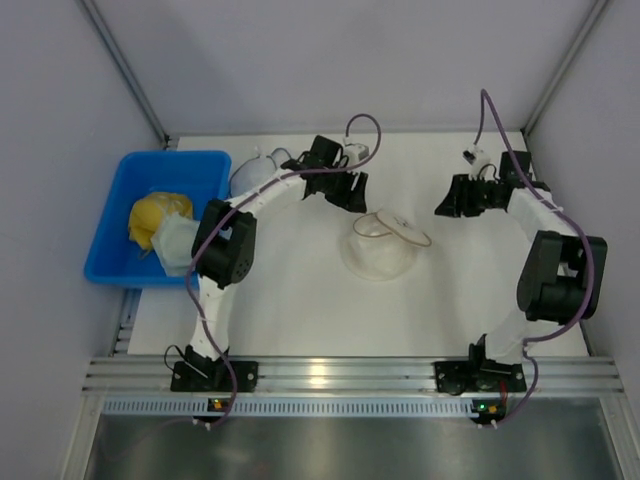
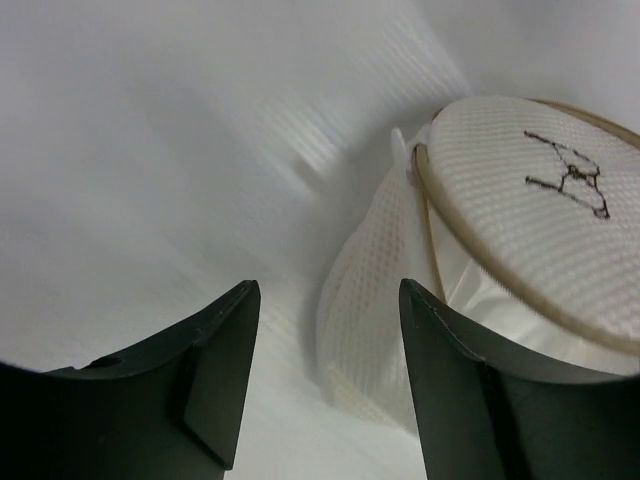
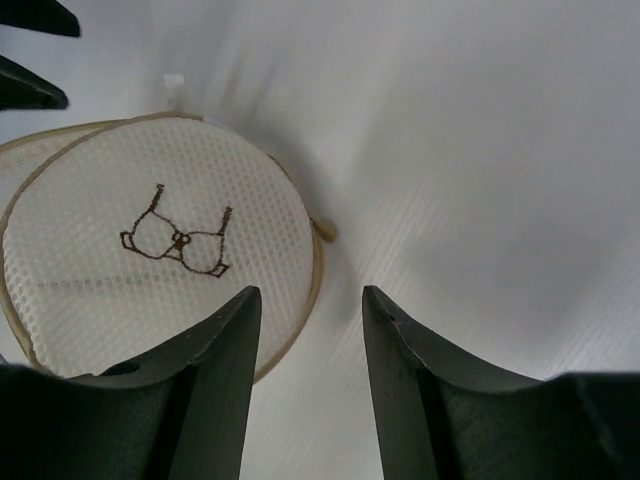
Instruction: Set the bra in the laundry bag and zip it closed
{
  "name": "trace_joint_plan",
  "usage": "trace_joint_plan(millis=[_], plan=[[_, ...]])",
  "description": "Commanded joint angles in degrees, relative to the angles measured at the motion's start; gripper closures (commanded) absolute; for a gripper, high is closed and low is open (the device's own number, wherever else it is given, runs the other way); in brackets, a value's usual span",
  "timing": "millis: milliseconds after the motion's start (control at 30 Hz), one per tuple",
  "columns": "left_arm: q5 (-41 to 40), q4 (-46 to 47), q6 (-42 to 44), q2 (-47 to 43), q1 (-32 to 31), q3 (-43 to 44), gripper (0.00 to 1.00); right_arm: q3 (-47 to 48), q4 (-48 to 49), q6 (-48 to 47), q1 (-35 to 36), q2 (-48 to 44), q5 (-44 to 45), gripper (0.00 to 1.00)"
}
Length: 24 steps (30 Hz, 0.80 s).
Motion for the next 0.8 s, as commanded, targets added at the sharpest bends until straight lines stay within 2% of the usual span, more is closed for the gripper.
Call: trace_joint_plan(millis=[0,133,333,433,533,567,767], plan=[[-1.6,1.6,5.6,-12.7,2.7,-6.3,0.36,-1.7,5.4,0.6,4.7,0.0,0.7,0.54],[-0.2,1.6,4.6,-24.9,3.9,-20.3,0.36,-5.8,7.1,2.5,8.0,-0.6,1.8,0.57],[7.2,0.8,0.8,-37.6,4.6,-33.0,0.36,-10.1,5.6,5.7,11.8,-2.2,-0.8,0.62],[11.6,0.8,-1.8,-42.5,4.6,-37.0,0.36,-12.7,4.7,8.3,13.3,-5.6,-4.8,0.64],[14.6,0.8,-4.7,-46.6,4.5,-40.0,0.35,-14.9,4.0,9.9,17.0,-9.2,-8.2,0.64],[15.9,0.8,-5.5,-47.4,4.4,-40.5,0.33,-15.3,4.6,13.2,19.4,-10.8,-9.6,0.64],[14.3,0.9,-12.5,-48.4,0.3,-41.8,0.27,-16.1,15.0,25.1,25.6,-14.8,-11.8,0.61]])
